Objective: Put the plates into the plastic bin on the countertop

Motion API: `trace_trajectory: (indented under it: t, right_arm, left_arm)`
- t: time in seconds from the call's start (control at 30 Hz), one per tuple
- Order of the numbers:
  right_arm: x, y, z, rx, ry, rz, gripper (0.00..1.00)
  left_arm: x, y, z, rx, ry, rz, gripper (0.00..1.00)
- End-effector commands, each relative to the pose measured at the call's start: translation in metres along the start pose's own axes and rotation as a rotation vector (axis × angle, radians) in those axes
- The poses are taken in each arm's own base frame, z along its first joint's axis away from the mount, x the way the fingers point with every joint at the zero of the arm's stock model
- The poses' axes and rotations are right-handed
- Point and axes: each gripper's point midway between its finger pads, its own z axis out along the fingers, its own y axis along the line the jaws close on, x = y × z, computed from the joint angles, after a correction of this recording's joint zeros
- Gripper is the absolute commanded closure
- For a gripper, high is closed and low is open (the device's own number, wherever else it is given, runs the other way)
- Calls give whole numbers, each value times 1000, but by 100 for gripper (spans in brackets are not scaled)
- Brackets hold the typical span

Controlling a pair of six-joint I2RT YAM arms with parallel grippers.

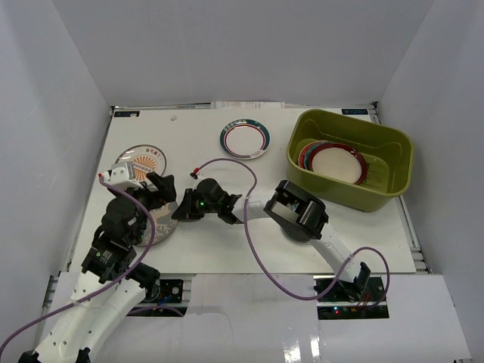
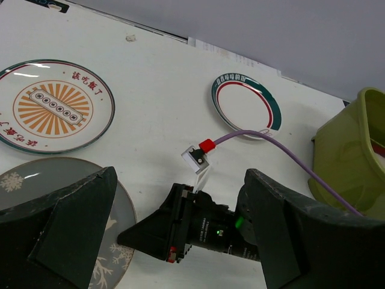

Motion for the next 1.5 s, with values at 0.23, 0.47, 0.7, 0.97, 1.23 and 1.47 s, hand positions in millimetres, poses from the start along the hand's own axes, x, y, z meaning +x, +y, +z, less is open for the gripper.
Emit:
trace_trajectory:
  t: [0.23, 0.47, 0.7, 0.97, 1.23, 1.47]
  right_arm:
    - [-18, 21, -85, 40, -159, -78, 92]
    - [-156, 46, -242, 81, -529, -184, 92]
    - [-250, 9, -455, 243, -881, -134, 92]
    - [-247, -106, -580, 515, -1037, 87, 92]
    - [-232, -159, -592, 648, -1024, 198, 92]
    - [-203, -204, -581, 744, -956, 295, 90]
  left_arm:
    - [1, -5, -1, 37, 7, 3, 2]
    - [-10, -5, -10, 58, -38, -17, 2]
    - [-10, -15, -16, 123, -32, -38, 2]
    - [-1, -35, -23, 221, 21, -97, 2]
    - [40, -63, -8, 302, 238, -103, 2]
    - [56, -72, 8, 284, 296, -175, 2]
